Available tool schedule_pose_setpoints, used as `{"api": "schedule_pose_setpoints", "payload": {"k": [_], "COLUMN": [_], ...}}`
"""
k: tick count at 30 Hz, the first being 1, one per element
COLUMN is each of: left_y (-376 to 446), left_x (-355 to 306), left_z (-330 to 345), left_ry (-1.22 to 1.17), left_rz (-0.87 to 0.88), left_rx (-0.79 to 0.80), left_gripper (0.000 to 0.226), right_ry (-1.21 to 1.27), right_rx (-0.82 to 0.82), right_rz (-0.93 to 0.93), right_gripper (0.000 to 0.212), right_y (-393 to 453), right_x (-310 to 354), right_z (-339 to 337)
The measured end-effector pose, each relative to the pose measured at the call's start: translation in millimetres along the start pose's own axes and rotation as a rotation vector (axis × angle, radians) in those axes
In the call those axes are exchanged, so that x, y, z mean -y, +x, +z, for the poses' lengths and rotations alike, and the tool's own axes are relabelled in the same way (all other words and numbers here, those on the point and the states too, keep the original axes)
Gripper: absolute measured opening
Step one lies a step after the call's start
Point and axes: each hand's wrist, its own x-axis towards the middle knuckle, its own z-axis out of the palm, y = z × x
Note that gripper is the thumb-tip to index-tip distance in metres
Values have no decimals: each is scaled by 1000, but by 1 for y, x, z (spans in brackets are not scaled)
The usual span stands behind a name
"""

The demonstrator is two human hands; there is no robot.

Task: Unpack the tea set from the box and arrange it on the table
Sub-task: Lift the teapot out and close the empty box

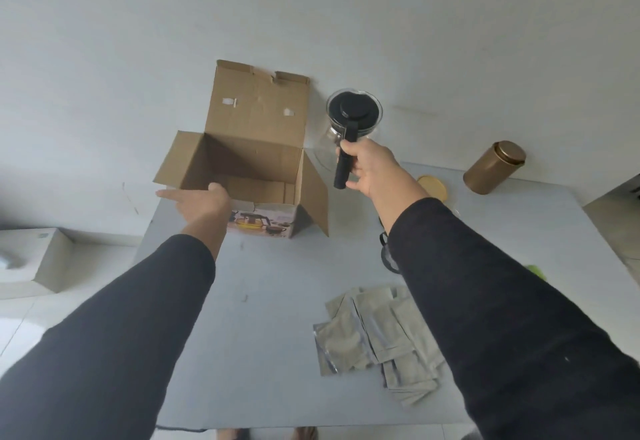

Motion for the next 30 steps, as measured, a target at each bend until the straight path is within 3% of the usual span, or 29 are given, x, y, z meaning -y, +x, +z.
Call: {"api": "schedule_pose_setpoints", "payload": {"k": [4,6,15,20,25,30], "left_y": [-7,-5,-7,-7,-6,-7], "left_x": [11,18,29,32,31,31], "left_z": [9,10,13,12,16,16], "left_ry": [69,-21,-59,-47,-27,-9], "left_rz": [-49,-25,63,68,64,77], "left_rx": [22,-10,-57,-76,-92,-108], "left_gripper": [66,73,70,64,61,60], "right_ry": [-55,-82,-137,-122,-77,-41], "right_rx": [-38,-45,-63,-48,-18,8], "right_rz": [63,85,155,168,183,165], "right_gripper": [19,6,33,9,18,4], "right_y": [20,28,49,54,59,65], "right_x": [-36,-50,-87,-95,-97,-97], "right_z": [-29,-40,-63,-67,-68,-70]}}
